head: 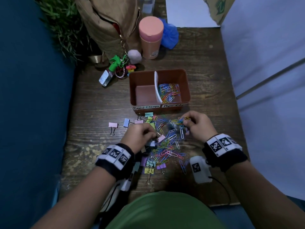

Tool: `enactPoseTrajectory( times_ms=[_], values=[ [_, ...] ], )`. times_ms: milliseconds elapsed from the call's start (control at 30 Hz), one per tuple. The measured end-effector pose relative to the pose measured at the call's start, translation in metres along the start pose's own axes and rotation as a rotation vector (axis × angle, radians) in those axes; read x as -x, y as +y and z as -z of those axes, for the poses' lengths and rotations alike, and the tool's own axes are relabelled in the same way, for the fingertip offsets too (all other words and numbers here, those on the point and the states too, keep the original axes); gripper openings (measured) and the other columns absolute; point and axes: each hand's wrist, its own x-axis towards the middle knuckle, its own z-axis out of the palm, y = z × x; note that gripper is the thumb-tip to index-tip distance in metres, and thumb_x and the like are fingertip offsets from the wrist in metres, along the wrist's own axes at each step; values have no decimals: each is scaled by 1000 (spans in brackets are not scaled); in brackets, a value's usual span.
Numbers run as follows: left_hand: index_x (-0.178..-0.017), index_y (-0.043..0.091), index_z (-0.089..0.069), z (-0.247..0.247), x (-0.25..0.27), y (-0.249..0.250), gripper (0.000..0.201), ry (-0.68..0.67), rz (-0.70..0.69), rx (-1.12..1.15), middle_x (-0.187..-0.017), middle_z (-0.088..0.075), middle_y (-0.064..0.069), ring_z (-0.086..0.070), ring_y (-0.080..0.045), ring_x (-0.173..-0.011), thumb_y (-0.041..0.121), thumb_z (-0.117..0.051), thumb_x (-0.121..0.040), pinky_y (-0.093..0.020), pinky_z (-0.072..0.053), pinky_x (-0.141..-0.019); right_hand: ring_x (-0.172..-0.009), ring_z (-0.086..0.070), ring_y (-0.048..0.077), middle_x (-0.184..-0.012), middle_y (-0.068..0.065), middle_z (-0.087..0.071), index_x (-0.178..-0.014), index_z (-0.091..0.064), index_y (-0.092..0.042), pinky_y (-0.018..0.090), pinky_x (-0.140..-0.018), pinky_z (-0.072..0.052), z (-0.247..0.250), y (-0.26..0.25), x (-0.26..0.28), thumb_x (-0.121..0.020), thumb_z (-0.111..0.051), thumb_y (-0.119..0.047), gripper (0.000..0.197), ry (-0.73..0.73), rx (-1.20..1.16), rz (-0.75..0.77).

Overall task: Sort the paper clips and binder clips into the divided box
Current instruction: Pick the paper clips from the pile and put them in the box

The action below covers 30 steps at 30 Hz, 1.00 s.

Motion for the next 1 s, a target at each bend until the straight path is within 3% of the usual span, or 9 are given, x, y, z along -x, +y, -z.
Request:
enactPoseTrajectory(
  times_ms=[133,233,433,567,700,767,833,900,1000],
  values=[
    [-78,20,-68,41,12,-15,8,200,102,120,-72,-68,4,-66,-18,-68,14,-68,-83,-29,-53,-67,-47,-53,15,-68,4,-55,-71,-61,-26,24,-48,-48,18,-25,5,-90,-53,-1,32,4,-22,134],
    [-78,22,-66,60,14,-37,11,313,193,42,-76,-67,5,-63,-15,-75,13,-67,-84,-23,-46,-71,-50,-54,15,-75,3,-58,-72,-62,-26,31,-53,-53,30,-48,7,-90,-54,0,33,2,-69,203],
    [-84,22,-68,63,10,-79,13,341,331,10,-91,-71,3,-66,-17,-87,13,-60,-89,-37,-52,-89,-53,-53,12,-73,3,-60,-73,-60,-24,22,-46,-52,53,-104,12,-90,-51,6,35,42,-206,369],
    [-82,28,-64,65,7,-87,17,372,323,11,-87,-70,4,-66,-18,-85,11,-63,-85,-33,-52,-87,-51,-55,3,-73,0,-62,-72,-60,-25,20,-46,-51,61,-128,-1,-88,-52,5,35,101,-205,430],
    [-97,25,-65,66,6,-85,19,409,279,-106,-112,-60,-8,-62,-27,-99,11,-63,-84,-36,-49,-97,-54,-57,8,-80,6,-63,-71,-60,-24,17,-43,-48,45,-124,-32,-88,-53,1,32,174,-102,360],
    [-104,18,-65,60,6,-71,20,390,246,-151,-114,-56,-9,-59,-26,-99,11,-63,-86,-33,-46,-93,-54,-59,13,-84,8,-65,-75,-61,-23,23,-45,-52,30,-111,-47,-89,-53,-2,27,167,-6,277],
    [-102,18,-67,47,7,-54,17,320,160,-173,-108,-59,-7,-59,-22,-92,13,-63,-85,-29,-45,-87,-62,-63,14,-86,4,-67,-82,-62,-26,33,-62,-58,15,-96,-57,-89,-54,-6,23,131,89,213],
    [-95,20,-69,29,6,-38,12,208,73,-187,-103,-64,-3,-61,-20,-89,15,-64,-85,-27,-47,-83,-79,-64,15,-94,0,-68,-97,-63,-26,31,-78,-54,6,-85,-55,-88,-57,-9,20,120,178,210],
    [-95,24,-66,-4,5,-17,9,17,-28,-257,-104,-63,3,-60,-17,-93,21,-60,-88,-33,-51,-86,-85,-59,14,-92,-3,-64,-107,-62,-23,22,-81,-44,7,-68,-39,-85,-59,-10,26,229,191,299]
  ],
)
